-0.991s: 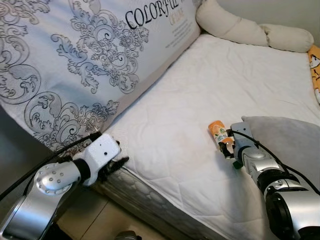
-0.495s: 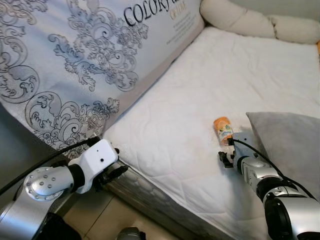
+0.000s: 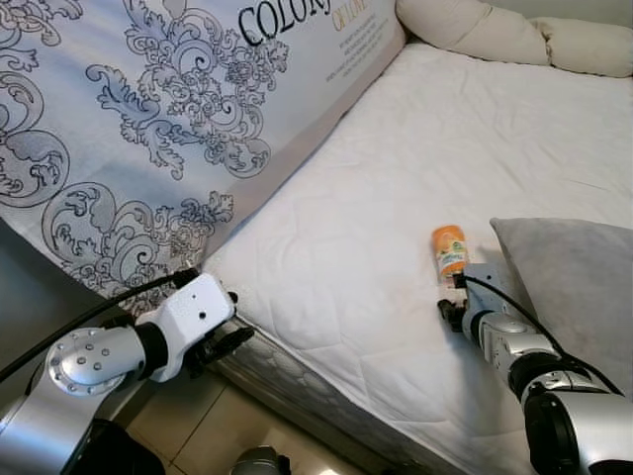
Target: Clean up the room
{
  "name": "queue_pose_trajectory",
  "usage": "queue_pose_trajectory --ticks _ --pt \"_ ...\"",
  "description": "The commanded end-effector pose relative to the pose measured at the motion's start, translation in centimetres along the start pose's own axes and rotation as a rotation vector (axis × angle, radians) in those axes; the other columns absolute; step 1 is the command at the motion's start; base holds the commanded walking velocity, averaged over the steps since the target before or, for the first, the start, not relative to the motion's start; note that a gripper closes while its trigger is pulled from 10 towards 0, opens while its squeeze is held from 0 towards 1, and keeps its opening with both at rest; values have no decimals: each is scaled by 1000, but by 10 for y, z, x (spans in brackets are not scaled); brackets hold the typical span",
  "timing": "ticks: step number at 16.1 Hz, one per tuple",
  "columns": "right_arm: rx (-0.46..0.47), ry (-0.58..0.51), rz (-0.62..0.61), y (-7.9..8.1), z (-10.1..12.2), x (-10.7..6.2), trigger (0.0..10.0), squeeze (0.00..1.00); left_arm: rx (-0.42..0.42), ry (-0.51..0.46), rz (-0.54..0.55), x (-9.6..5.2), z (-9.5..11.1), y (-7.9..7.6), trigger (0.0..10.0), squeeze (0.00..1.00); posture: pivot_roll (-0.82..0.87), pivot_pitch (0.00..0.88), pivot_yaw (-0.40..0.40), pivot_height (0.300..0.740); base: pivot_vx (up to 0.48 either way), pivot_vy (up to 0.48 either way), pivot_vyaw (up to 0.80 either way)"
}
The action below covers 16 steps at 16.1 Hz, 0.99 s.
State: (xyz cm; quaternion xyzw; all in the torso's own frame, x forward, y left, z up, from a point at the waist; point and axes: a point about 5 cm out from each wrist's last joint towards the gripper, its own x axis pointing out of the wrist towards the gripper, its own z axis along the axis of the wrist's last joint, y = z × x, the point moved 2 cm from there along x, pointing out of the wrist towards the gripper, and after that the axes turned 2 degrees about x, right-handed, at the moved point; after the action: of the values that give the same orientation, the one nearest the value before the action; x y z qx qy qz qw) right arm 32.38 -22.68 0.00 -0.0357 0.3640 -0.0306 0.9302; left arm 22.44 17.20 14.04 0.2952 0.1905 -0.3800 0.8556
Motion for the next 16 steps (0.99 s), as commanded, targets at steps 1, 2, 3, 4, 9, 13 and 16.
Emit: queue_pose_trajectory --ticks 1,2,3,4,9,13,16 --pt "6 -10 8 1 4 0 0 0 -3 -1 5 1 1 2 10000 0 334 65 26 740 0 0 0" --pt "5 -12 10 1 5 0 0 0 -5 -3 6 2 1 2 10000 0 332 57 20 740 0 0 0" --pt "2 -17 16 4 6 0 0 0 -27 -15 18 4 0 4 10000 0 322 27 11 740 0 0 0" --pt "6 -21 20 5 6 1 0 0 -44 -22 20 6 0 5 10000 0 313 4 8 740 0 0 0" --pt "68 -105 132 21 18 0 0 0 -128 -56 84 19 -8 9 10000 0 220 0 -7 740 0 0 0" --pt "94 -210 196 20 25 -4 0 0 -211 -70 205 24 -16 12 10000 0 194 0 -19 740 0 0 0" --pt "138 -327 261 29 29 -15 10000 0 -340 -57 408 25 -32 23 10000 0 144 0 -12 740 0 0 0"
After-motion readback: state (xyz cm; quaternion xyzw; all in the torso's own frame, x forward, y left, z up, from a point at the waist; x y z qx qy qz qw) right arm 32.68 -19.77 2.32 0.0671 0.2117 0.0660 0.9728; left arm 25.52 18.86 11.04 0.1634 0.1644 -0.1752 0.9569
